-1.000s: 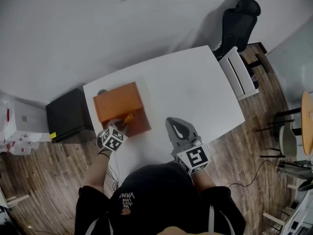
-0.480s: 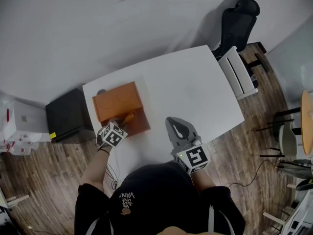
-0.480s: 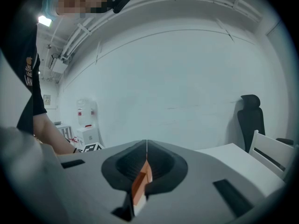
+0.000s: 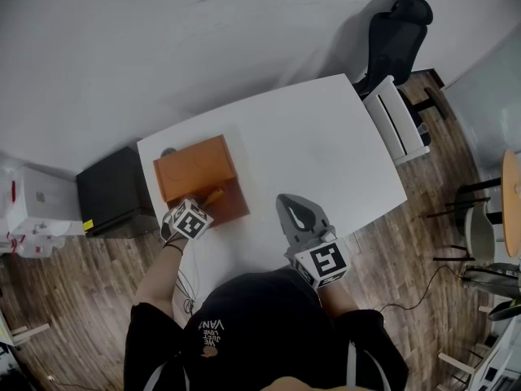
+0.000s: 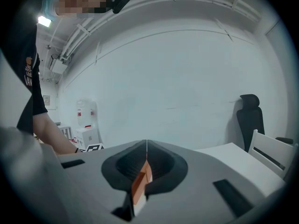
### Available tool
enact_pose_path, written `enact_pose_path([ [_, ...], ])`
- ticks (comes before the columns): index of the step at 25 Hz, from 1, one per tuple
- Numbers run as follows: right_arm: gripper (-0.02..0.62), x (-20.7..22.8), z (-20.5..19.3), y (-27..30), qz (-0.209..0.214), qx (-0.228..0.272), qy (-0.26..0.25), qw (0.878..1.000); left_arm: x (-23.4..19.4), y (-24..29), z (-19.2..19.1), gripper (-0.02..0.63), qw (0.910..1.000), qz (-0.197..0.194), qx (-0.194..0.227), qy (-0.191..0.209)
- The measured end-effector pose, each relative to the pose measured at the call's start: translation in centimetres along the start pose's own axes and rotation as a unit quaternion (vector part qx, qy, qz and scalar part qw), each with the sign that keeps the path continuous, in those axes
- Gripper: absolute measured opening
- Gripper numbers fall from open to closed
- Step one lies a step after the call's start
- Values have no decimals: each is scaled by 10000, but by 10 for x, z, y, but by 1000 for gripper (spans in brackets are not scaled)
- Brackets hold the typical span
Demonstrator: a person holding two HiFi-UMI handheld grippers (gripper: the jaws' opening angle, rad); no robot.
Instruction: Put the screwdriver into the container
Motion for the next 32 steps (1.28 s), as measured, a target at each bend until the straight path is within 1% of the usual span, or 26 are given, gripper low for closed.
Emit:
enact_pose_path([
  [8, 12, 1, -2, 1, 28, -13, 7, 10000, 0, 1, 0, 81, 9999, -131, -48, -77],
  [16, 12, 1, -1, 0, 54, -14, -1, 10000, 0, 1, 0, 81, 9998, -172, -66, -43],
  [26, 12, 0, 0, -2, 71, 1, -11, 10000, 3, 0, -1, 81, 9994, -323, -88, -13],
  [32, 12, -1, -2, -2, 84, -11, 1, 10000, 4, 0, 0, 94, 9993, -371, -81, -18],
])
Point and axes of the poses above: the fingertips, and each gripper's own axes: y forward along the fingers, x to its right, z out of its top, the point moved 1 cm from there along -y, backward along the fingers, and after that the axes turned 1 degree about z, right-handed, at the moved point
